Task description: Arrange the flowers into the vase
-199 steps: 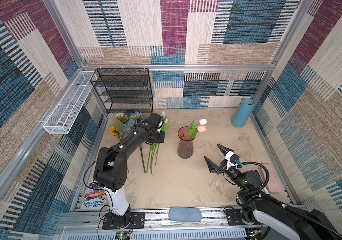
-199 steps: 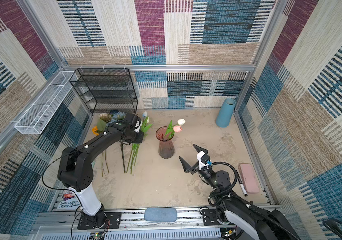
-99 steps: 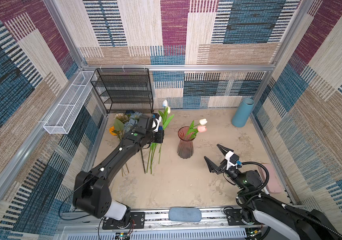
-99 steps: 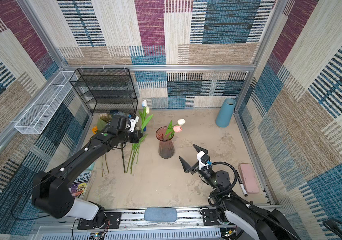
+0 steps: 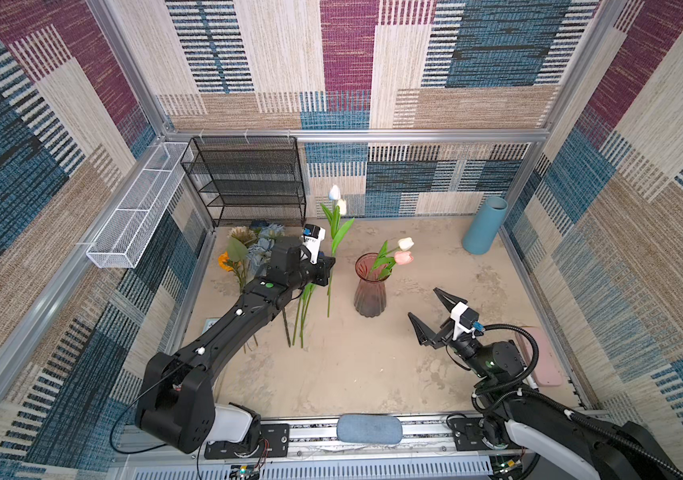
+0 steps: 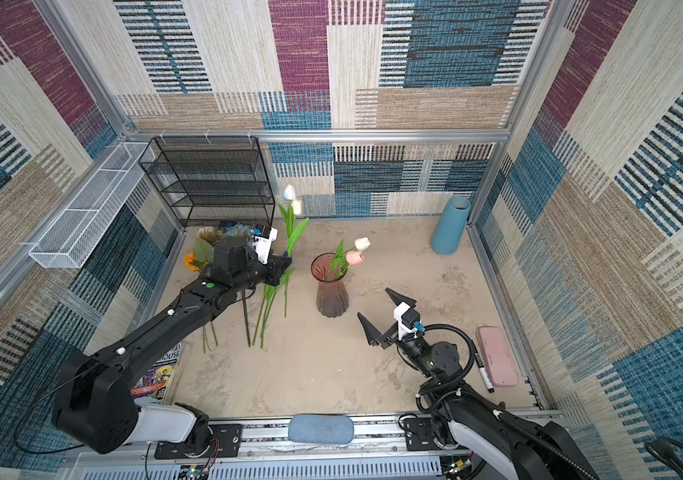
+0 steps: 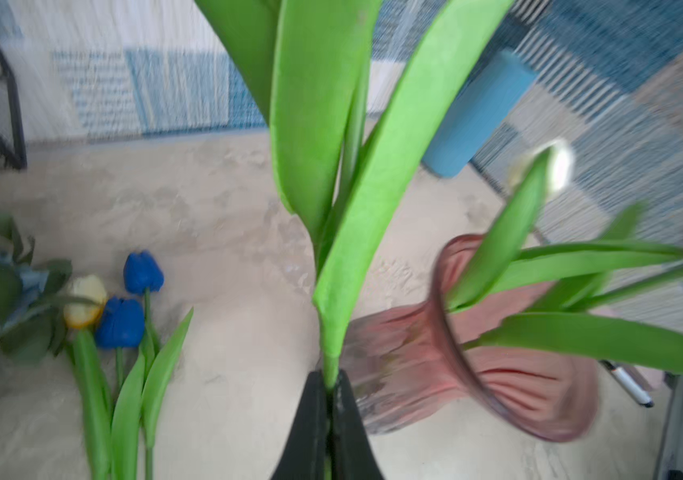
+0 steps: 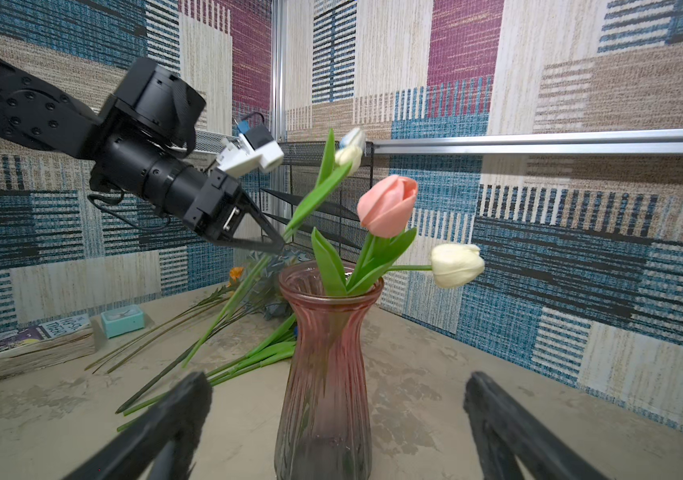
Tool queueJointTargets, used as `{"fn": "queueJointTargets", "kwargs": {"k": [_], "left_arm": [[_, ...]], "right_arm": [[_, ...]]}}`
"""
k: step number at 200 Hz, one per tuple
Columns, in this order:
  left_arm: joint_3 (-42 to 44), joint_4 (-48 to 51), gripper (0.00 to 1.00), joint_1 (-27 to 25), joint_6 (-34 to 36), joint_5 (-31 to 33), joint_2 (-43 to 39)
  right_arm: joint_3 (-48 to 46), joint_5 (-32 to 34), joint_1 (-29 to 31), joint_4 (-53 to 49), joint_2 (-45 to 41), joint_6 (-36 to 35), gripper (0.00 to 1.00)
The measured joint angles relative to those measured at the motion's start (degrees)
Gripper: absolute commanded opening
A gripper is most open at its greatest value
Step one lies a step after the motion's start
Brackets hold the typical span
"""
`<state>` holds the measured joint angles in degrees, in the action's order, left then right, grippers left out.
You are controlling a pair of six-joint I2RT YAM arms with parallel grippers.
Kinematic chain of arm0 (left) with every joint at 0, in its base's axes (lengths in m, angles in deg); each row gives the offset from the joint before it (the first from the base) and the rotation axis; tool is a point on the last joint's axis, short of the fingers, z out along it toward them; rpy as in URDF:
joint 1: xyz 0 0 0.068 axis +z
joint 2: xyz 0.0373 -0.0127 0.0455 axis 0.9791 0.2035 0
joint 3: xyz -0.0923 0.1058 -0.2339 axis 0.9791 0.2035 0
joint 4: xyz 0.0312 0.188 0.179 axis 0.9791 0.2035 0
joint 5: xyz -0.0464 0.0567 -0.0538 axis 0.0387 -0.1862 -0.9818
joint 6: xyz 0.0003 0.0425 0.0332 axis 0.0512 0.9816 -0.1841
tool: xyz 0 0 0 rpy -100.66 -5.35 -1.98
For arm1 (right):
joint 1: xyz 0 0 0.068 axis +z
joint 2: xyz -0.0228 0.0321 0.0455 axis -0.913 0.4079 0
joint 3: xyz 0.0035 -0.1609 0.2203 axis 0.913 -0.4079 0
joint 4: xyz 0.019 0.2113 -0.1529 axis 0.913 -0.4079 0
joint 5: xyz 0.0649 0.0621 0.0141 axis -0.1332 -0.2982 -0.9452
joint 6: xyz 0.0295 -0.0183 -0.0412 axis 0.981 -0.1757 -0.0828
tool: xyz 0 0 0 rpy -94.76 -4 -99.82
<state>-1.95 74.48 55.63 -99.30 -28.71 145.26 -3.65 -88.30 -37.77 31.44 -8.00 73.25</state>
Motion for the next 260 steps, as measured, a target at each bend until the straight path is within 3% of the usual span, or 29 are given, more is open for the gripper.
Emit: {"fn": "queueJointTargets", "kwargs": {"k": [37, 66, 95, 109, 144, 154, 166, 202, 224, 260], "left_arm": [[-5.99, 11.56, 0.0, 0.0, -0.04, 3.52, 10.95], [-9.11, 16.28, 0.08, -0.02, -0.07, 3.85, 16.9], [-9.92, 17.64, 0.08, -0.02, -0.07, 4.83, 19.34], [-9.92, 17.64, 0.13, -0.02, -0.07, 4.85, 19.78], [-10.03, 17.66, 0.16, -0.02, -0.09, 4.85, 20.46], [-10.03, 17.66, 0.14, -0.02, -0.09, 4.85, 20.55], [-10.03, 17.66, 0.05, -0.02, -0.11, 4.85, 20.63], [-10.25, 18.03, 0.03, -0.02, -0.11, 5.07, 21.51], [-10.82, 18.36, 0.21, -0.02, -0.09, 5.09, 22.16], [-11.8, 19.56, 0.25, -0.5, -0.07, 5.07, 24.41]], "right_arm": [[0.0, -0.07, 0.0, -0.04, 0.28, 0.0, 0.98], [0.0, -0.09, 0.0, -0.04, 0.35, 0.0, 0.98], [0.0, -0.09, 0.02, -0.13, 0.61, 0.0, 0.98], [0.0, -0.09, 0.02, -0.11, 0.61, 0.0, 0.98], [0.0, -0.09, 0.02, -0.13, 1.11, 0.0, 0.98], [0.0, -0.09, 0.02, -0.02, 1.38, 0.0, 0.98], [0.0, -0.09, 0.02, -0.04, 1.6, 0.0, 0.98], [0.02, -0.09, 0.02, -0.07, 1.73, 0.0, 0.98], [0.02, -0.09, 0.02, -0.07, 1.66, 0.0, 0.98], [0.02, -0.09, 0.02, -0.09, 1.68, 0.0, 0.98]]}}
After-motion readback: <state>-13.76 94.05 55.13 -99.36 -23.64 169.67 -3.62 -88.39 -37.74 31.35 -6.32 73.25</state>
